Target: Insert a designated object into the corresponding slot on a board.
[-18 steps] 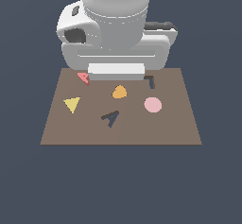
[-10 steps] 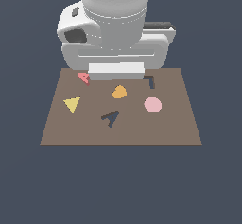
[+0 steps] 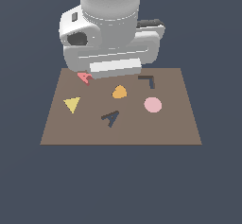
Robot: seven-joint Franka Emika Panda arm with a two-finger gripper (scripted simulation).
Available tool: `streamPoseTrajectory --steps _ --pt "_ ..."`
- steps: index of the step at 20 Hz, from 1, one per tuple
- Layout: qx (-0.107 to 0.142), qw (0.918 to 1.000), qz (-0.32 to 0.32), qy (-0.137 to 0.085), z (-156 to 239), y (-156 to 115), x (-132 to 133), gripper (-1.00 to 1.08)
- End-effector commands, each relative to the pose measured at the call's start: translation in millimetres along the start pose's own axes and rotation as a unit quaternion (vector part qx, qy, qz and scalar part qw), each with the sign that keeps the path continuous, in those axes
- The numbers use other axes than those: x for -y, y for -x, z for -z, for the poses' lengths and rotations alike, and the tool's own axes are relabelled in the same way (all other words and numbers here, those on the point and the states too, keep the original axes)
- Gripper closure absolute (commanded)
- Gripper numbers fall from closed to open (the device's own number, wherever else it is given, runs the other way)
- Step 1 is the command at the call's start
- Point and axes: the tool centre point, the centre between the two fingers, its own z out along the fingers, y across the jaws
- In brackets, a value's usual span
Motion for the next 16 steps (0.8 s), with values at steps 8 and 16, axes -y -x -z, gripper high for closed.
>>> streamPoseTrajectory --steps 8,16 --pt "-0.002 0.9937 0.112 -0.002 -23 31 -14 -0.92" --pt "-0.003 0.9729 0.231 -0.003 -47 60 -38 -0.92"
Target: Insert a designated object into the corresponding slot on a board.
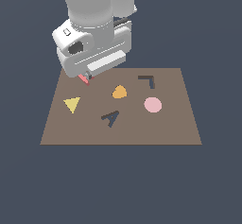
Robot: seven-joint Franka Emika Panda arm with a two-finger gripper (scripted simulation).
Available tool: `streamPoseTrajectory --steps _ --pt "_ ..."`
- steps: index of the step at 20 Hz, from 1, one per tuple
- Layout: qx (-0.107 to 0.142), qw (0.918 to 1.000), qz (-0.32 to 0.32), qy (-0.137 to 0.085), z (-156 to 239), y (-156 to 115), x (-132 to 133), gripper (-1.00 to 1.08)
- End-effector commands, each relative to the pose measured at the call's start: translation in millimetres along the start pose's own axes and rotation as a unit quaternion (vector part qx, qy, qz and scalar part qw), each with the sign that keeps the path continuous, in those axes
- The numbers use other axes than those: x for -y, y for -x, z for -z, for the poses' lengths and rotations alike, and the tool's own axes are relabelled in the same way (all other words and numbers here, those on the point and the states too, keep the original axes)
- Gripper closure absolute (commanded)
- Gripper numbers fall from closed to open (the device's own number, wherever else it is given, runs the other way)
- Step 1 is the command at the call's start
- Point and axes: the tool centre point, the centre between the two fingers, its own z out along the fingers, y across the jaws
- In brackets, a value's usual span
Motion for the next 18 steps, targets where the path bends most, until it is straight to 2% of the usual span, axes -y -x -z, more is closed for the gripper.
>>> streamPoseTrajectory --steps 1,9,18 --pt "-0.001 0.9993 0.038 -0.001 -8 11 -4 -0.92" --pt "-0.002 0.9895 0.144 -0.002 -29 39 -21 -0.92" --pt "-0.003 0.9747 0.223 -0.003 -46 57 -39 -0.92"
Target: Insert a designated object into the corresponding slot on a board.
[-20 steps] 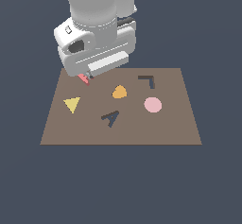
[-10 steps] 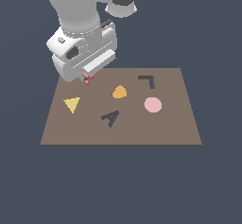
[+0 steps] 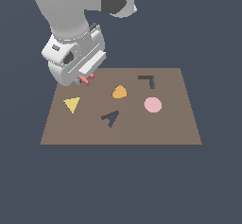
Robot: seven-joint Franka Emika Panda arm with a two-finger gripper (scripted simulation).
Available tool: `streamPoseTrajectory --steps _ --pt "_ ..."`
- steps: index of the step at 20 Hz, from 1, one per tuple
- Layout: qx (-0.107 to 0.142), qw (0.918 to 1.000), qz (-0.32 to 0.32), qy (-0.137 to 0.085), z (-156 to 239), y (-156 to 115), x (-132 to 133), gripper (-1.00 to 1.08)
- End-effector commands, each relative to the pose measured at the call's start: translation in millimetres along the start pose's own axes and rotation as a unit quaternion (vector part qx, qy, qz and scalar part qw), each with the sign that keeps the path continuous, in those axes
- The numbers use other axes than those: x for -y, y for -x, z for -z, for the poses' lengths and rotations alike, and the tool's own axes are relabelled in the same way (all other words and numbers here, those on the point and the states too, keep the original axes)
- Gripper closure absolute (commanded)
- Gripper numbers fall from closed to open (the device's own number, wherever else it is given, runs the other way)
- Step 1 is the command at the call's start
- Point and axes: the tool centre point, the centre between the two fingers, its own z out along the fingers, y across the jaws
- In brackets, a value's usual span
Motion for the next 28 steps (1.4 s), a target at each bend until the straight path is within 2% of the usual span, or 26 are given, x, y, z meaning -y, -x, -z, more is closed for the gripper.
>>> streamPoseTrajectory --steps 1,9,24,25,28 --pt "0.0 0.9998 0.019 0.0 -4 5 -2 -0.92" --pt "0.0 0.9988 0.05 -0.001 -10 13 -8 -0.92" --pt "0.0 0.9986 0.052 -0.001 -31 14 -8 -0.92" --pt "0.0 0.9986 0.052 -0.001 -31 14 -8 1.08" --pt "0.0 0.9986 0.052 -0.001 -31 14 -8 1.08"
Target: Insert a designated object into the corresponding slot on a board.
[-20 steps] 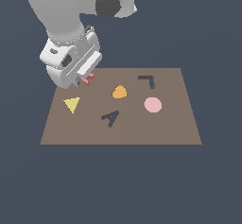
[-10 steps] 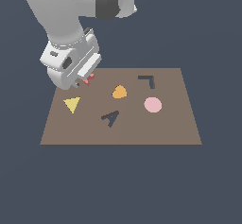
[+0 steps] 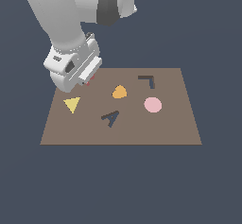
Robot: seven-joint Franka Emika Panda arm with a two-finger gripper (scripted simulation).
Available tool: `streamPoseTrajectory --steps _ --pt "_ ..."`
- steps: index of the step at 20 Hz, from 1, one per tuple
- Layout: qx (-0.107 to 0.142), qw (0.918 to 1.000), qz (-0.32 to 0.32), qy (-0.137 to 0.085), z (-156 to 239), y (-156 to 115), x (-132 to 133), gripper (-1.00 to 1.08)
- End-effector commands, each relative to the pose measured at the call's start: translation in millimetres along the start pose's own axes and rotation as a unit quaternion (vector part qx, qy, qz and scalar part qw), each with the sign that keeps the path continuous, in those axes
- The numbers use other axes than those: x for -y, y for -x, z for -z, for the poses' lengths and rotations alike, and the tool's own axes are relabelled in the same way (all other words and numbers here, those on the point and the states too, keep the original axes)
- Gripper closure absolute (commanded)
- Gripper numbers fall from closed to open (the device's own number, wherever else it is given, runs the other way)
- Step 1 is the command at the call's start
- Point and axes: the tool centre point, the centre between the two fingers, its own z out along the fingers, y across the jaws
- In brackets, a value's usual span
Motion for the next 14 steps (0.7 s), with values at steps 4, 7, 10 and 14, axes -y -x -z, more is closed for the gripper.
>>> streamPoseTrajectory --steps 4,7,10,14 --pt "0.0 1.0 0.0 0.0 -0.5 0.1 0.1 1.08" --pt "0.0 1.0 0.0 0.0 -0.1 -0.1 -0.2 1.08" --pt "0.0 1.0 0.0 0.0 3.4 -0.1 -0.3 1.08" --pt "0.0 1.0 0.0 0.0 3.3 0.0 -0.2 1.08"
